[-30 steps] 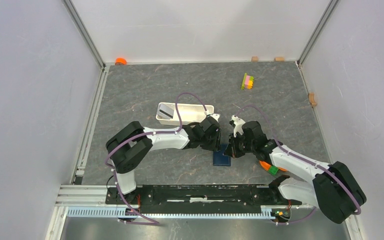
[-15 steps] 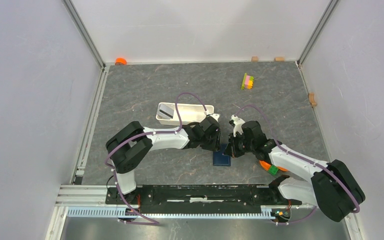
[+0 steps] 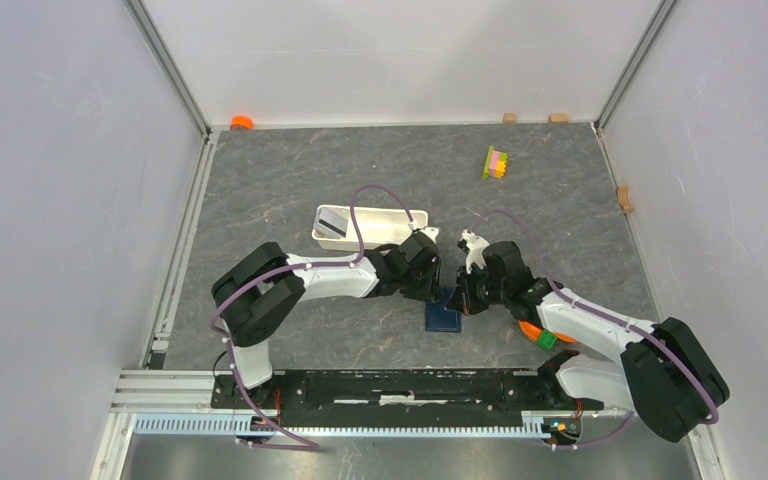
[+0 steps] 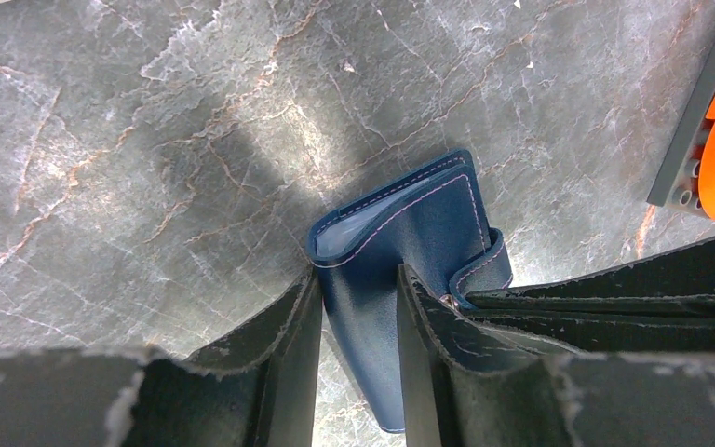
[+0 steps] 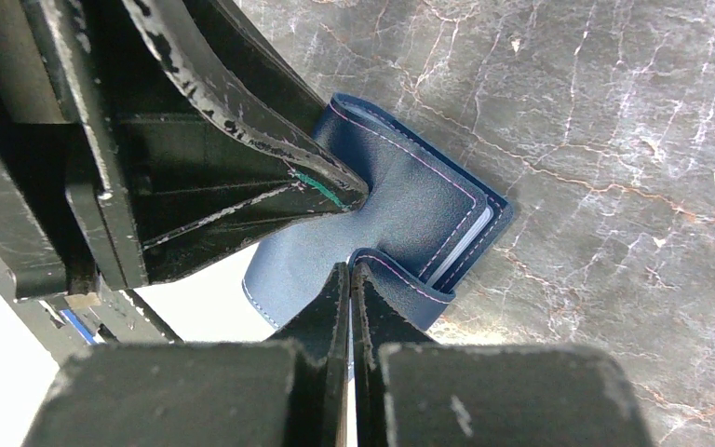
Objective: Put the credit cards into the card holder
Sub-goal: Close the card holder at the center of the board.
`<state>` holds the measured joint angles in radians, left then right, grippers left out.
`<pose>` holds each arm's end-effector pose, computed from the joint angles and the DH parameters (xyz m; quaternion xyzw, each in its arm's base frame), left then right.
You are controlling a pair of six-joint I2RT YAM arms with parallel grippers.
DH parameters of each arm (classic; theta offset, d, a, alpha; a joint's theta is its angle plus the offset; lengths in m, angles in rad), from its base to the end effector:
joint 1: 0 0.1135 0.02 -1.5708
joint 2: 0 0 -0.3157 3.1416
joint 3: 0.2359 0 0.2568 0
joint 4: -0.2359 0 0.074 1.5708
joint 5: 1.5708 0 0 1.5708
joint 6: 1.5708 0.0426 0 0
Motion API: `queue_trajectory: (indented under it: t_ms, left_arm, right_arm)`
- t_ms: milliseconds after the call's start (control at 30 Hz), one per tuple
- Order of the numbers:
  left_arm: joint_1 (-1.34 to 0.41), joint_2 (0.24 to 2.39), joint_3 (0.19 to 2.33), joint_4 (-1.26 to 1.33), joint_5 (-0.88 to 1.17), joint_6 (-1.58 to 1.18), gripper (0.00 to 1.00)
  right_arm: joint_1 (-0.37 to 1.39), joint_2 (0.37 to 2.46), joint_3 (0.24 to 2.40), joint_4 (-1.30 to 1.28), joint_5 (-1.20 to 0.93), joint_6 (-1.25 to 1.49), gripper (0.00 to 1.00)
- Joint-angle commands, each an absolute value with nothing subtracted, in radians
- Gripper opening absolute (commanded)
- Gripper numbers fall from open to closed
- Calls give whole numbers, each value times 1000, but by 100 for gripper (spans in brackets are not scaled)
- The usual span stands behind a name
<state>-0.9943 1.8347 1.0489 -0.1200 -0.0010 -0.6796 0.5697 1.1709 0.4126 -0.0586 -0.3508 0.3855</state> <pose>0.2144 -0.3297 0.1923 0.1480 0.9336 -0.2421 0.2190 0.1586 0.1189 0.1930 -0.1482 0.9057 0.3107 0.2473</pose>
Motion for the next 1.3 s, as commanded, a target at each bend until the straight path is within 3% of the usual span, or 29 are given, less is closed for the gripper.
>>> queue_trajectory:
  t_ms: [0,1267]
  left_arm:
    - [-1006,1933,994,-216,-38,-633,37]
    - [-1006,1948,996,-217,-38,-633,35]
  right_arm:
    - [606,1203,397,-7,-369,412,0]
    - [648,1179,403,89,-417,474,0]
